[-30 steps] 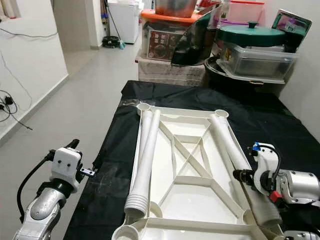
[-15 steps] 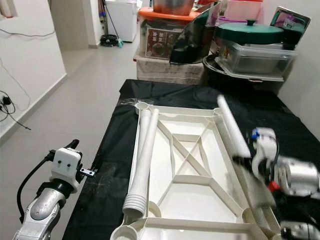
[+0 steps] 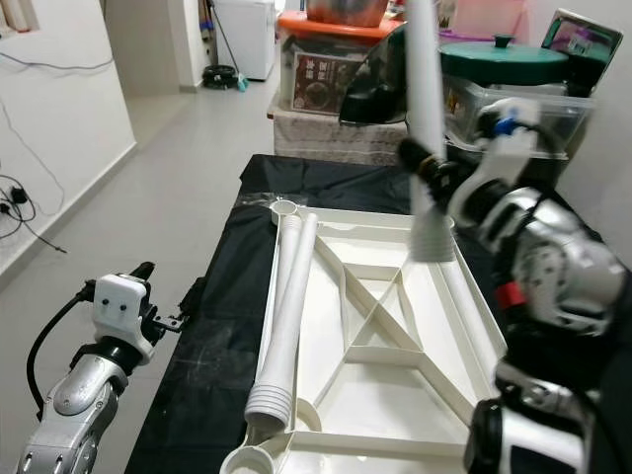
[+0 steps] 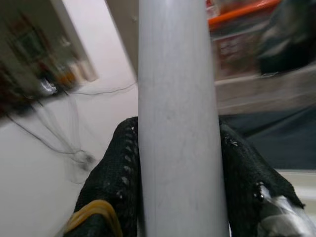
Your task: Building children table
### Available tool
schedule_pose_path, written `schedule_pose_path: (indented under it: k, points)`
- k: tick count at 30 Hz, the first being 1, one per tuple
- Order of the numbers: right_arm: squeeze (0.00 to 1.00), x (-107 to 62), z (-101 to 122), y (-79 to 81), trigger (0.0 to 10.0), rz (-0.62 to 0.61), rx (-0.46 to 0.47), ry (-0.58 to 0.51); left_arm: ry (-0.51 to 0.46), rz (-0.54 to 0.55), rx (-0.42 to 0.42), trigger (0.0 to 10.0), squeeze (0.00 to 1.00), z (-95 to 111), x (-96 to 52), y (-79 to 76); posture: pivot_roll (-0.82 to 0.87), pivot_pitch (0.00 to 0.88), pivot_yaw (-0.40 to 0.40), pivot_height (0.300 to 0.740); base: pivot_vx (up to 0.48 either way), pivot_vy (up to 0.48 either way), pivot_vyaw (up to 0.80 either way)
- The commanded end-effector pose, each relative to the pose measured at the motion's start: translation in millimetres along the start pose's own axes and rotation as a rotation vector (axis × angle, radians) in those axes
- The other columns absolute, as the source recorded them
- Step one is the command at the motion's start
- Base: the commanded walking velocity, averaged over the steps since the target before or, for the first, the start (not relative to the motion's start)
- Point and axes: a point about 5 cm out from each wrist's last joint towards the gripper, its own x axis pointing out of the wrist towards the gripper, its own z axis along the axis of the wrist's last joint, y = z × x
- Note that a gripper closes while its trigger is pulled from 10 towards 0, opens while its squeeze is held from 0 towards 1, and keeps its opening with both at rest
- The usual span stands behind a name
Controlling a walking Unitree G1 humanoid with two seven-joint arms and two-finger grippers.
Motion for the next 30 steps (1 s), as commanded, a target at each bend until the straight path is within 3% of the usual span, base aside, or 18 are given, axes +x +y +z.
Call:
schedule_pose_path:
  k: [1, 2, 3, 6, 7, 9, 11, 19, 21, 24, 30]
  points:
    - [0.00, 3.3, -1, 14.7, 0.0, 0.030, 0.042, -0.085, -0.045, -0.099, -0.048, 10.0, 0.00, 15, 3.0, -5.7, 0.03, 0.000, -0.061, 0.740, 0.000, 0.000, 0.00]
    - [0.00, 7.8, -11, 26.1, 0.0, 0.055, 0.093, -0.101, -0.065, -0.148, -0.068, 10.0, 0.00, 23, 4.6, -7.9, 0.03, 0.000, -0.061, 0.740, 0.000, 0.000, 0.00]
    - [0.00, 7.8, -11, 26.1, 0.0, 0.055, 0.093, -0.101, -0.065, -0.148, -0.068, 10.0, 0.00, 23, 4.6, -7.9, 0.03, 0.000, -0.061, 0.740, 0.000, 0.000, 0.00]
    - [0.00, 22.8, -32, 58.8, 0.0, 0.117, 0.192, -0.109, -0.109, -0.262, -0.050, 10.0, 0.00, 43, 9.0, -5.8, 0.04, 0.000, -0.063, 0.740, 0.000, 0.000, 0.00]
    - [0.00, 22.8, -32, 58.8, 0.0, 0.117, 0.192, -0.109, -0.109, -0.262, -0.050, 10.0, 0.00, 43, 9.0, -5.8, 0.04, 0.000, -0.063, 0.740, 0.000, 0.000, 0.00]
    - [0.00, 26.8, -37, 75.3, 0.0, 0.158, 0.229, -0.126, -0.111, -0.350, -0.063, 10.0, 0.00, 48, 10.7, -10.8, 0.05, 0.000, -0.064, 0.740, 0.000, 0.000, 0.00]
    - [0.00, 26.8, -37, 75.3, 0.0, 0.158, 0.229, -0.126, -0.111, -0.350, -0.063, 10.0, 0.00, 48, 10.7, -10.8, 0.05, 0.000, -0.064, 0.740, 0.000, 0.000, 0.00]
    - [0.00, 22.2, -40, 104.2, 0.0, 0.271, 0.247, -0.156, -0.020, -0.480, -0.155, 10.0, 0.00, 35, 7.4, -26.3, 0.04, 0.000, -0.053, 0.740, 0.000, 0.000, 0.00]
    - [0.00, 22.2, -40, 104.2, 0.0, 0.271, 0.247, -0.156, -0.020, -0.480, -0.155, 10.0, 0.00, 35, 7.4, -26.3, 0.04, 0.000, -0.053, 0.740, 0.000, 0.000, 0.00]
    - [0.00, 15.9, -45, 121.3, 0.0, 0.360, 0.260, -0.166, 0.016, -0.528, -0.264, 10.0, 0.00, 32, 6.7, -26.4, 0.05, 0.000, -0.046, 0.740, 0.000, 0.000, 0.00]
    - [0.00, 13.4, -50, 130.5, 0.0, 0.406, 0.251, -0.150, 0.031, -0.567, -0.307, 10.0, 0.00, 31, 7.0, -28.3, 0.05, 0.000, -0.041, 0.740, 0.000, 0.000, 0.00]
